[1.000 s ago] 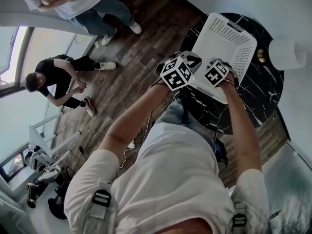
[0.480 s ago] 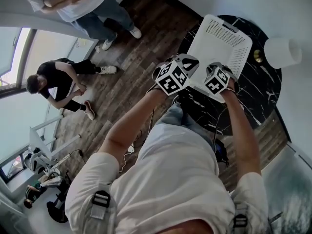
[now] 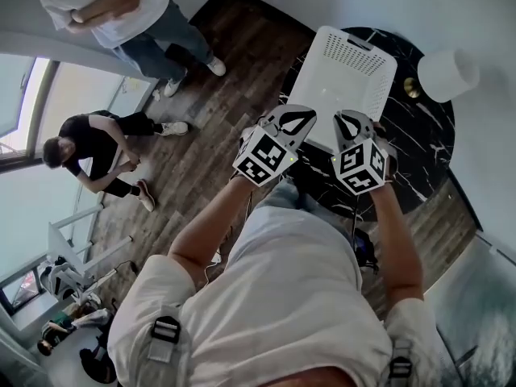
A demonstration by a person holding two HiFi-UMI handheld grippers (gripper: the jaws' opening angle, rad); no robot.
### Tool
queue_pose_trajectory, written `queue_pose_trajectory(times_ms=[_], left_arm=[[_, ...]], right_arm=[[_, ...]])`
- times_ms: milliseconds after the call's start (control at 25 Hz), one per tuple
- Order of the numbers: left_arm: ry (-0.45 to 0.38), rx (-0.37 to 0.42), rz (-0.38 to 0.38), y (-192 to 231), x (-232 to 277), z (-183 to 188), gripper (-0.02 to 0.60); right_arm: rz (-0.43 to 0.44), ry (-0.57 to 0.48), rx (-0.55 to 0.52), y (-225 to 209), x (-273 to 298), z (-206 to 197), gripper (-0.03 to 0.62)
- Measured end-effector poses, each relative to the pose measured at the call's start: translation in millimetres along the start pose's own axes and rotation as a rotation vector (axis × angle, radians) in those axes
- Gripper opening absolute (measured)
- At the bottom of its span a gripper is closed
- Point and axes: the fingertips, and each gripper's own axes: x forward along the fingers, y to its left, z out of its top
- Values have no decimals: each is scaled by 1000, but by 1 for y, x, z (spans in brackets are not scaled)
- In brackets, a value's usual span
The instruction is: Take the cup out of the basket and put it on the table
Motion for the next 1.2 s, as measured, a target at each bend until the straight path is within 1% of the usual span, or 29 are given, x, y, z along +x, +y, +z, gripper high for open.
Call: queue_pose_trajectory(times_ms=[120,240,520,640,800,1000,1200], left_arm=[[-54,-2,33,-11,-17,19,5],[-68,-3,47,-20,-24,23,5],[-61,-3,3,-48,-15,26,5],[-66,17,-45,-68,1,34,5],[-78,60,-131,-103,27,49,5],[-94,113,-253,-150,56,68,5],[-108,149,-340,-197,79,81,5]], right_arm=[[-20,-68,5,7,-32,12,28],[-29,-99,10,14,-53,15,28],[-78,-93,23,17,-87,2,28],[-114,-76,45,11,-107,-13,28],[-177,-41,93,0,-136,-42,28],[-276,21,172,-12,-178,-89,28],[-346,80,252,-19,-213,-138,28]])
